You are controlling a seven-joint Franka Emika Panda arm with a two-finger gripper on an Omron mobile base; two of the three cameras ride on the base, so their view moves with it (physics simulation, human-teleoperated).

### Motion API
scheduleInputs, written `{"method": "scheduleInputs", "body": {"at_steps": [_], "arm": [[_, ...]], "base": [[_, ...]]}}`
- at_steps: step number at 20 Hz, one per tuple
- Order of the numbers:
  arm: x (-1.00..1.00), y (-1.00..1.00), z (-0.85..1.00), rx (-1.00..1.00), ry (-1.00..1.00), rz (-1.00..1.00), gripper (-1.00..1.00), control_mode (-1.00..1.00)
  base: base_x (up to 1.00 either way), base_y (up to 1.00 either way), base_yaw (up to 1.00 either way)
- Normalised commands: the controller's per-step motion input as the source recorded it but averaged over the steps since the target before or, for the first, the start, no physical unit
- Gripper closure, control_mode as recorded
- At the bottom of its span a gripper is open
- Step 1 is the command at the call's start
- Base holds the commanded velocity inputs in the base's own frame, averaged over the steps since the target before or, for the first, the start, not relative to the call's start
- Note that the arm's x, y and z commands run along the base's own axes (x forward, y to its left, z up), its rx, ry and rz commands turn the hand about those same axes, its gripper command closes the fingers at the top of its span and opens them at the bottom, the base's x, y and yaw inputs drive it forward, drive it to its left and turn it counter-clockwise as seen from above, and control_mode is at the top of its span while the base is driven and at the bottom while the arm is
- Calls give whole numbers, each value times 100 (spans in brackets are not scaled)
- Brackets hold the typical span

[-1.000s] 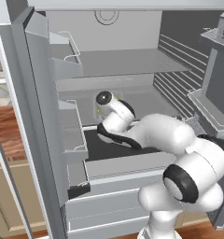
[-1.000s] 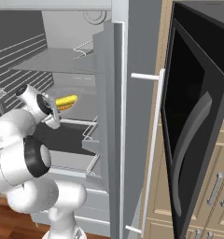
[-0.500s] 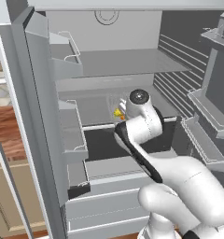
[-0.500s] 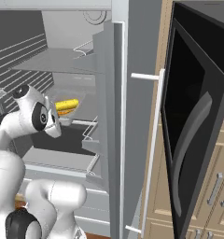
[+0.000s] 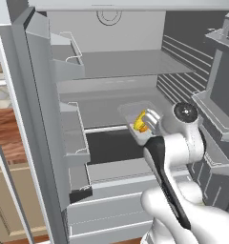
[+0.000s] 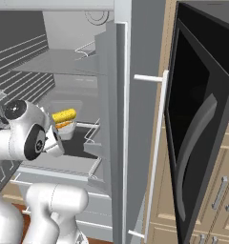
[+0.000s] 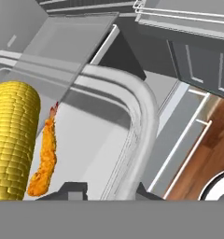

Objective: Place the tupperware containing the shrimp and corn meal in the microwave. Close the microwave door and press the start button to reheat the meal.

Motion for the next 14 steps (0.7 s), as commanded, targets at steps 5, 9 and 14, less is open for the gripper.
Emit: {"method": "scheduleInputs", "body": {"at_steps": [5,9,14], "arm": [[-52,-38,41,9,-7,0,100,-100],[-34,-17,31,5,-13,0,100,-100],[0,0,0,0,-1,0,100,100]], "base": [[0,0,0],[0,0,0],[-23,0,0]]}}
